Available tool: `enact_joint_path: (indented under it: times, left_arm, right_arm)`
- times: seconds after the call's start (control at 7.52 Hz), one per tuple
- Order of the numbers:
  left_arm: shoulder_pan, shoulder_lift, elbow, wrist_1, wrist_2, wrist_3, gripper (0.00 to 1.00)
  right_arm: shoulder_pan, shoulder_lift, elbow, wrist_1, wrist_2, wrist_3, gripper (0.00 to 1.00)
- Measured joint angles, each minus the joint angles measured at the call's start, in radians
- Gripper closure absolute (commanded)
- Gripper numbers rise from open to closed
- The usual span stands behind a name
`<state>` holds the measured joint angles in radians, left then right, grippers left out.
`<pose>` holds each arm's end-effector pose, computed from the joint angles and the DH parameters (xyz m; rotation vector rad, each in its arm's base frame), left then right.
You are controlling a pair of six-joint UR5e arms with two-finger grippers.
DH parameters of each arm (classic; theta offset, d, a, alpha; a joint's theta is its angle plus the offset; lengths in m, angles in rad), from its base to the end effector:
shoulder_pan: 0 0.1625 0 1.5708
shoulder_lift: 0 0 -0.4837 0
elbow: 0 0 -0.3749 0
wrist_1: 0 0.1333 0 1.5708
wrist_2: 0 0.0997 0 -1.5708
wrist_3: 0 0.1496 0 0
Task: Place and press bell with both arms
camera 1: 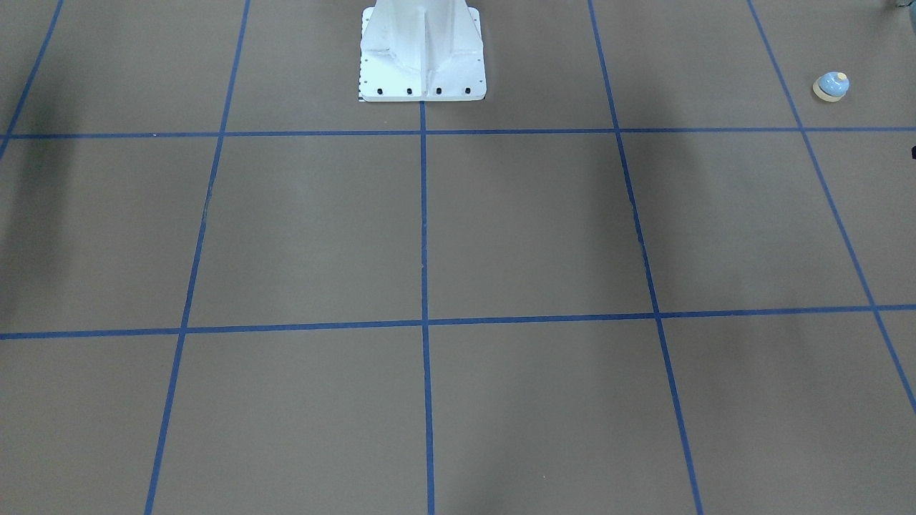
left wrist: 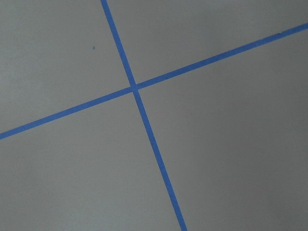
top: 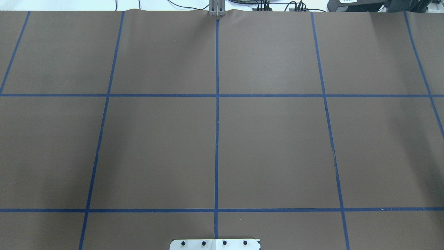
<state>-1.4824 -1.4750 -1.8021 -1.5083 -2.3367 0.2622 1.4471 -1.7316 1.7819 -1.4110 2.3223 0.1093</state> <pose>0.0087 -0.4334 0.6936 0.1364 0.7610 0.3610 -0.0206 -0.4179 0.7072 0.1117 -0.7669 -0.0926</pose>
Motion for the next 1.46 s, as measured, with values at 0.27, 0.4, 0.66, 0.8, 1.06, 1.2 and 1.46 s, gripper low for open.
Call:
enact_joint_path:
  times: [0.27,0.4,0.66,0.8,1.06,1.2,1.46]
  left_arm:
    - [0.05,0.034,0.051,-0.008,-0.002,-0.001,0.0]
    - [0.081,0.074,0.068,-0.03,0.0,-0.002,0.0]
    - [0.114,0.214,0.096,-0.163,0.002,-0.031,0.0]
    - [0.126,0.286,0.116,-0.265,0.002,-0.075,0.0]
    - [0.159,0.355,0.187,-0.411,0.004,-0.15,0.0]
    - [0.184,0.366,0.214,-0.439,0.005,-0.181,0.0]
    - [0.232,0.386,0.238,-0.455,0.004,-0.223,0.0]
  right_arm:
    - [-0.021,0.021,-0.001,0.0,0.0,0.033,0.0]
    - [-0.026,0.026,-0.002,0.0,-0.001,0.04,0.0]
    - [-0.032,0.028,-0.002,0.0,-0.001,0.044,0.0]
    - [-0.034,0.029,-0.002,0.001,-0.001,0.044,0.0]
    - [-0.034,0.029,0.0,0.001,-0.002,0.042,0.0]
    - [-0.034,0.029,0.001,0.002,-0.002,0.042,0.0]
    - [-0.034,0.029,0.003,0.007,-0.003,0.041,0.0]
